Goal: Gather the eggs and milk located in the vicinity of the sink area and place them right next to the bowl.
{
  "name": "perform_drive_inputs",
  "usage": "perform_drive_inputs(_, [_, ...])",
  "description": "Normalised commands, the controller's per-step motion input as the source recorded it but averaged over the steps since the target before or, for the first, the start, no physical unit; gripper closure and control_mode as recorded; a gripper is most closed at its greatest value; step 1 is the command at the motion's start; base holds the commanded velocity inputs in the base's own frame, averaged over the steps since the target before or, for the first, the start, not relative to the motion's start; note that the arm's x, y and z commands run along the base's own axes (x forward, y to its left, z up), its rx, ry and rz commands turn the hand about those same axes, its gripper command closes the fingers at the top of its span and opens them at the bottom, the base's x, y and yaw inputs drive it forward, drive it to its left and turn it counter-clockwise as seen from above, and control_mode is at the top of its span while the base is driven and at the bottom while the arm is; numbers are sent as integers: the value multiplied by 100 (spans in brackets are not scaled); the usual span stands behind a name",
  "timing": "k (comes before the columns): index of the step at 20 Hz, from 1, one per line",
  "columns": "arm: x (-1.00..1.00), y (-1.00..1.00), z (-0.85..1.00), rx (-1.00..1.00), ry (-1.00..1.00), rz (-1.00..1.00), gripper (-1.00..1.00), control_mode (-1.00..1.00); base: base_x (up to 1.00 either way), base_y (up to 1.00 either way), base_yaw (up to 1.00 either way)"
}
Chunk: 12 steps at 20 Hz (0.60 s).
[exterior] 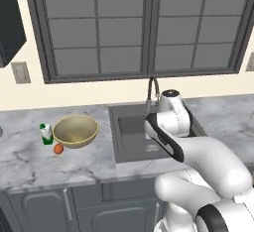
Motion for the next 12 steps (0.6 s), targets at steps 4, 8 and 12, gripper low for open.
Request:
perform_drive_inputs(4, [0, 0, 0, 0, 0, 0, 100, 100, 0, 76, 0])
perform_drive_inputs(8, [0, 0, 0, 0, 0, 0, 100, 100, 0, 75, 0])
perform_drive_inputs(12, [0, 0, 0, 0, 0, 0, 100, 100, 0, 69, 0])
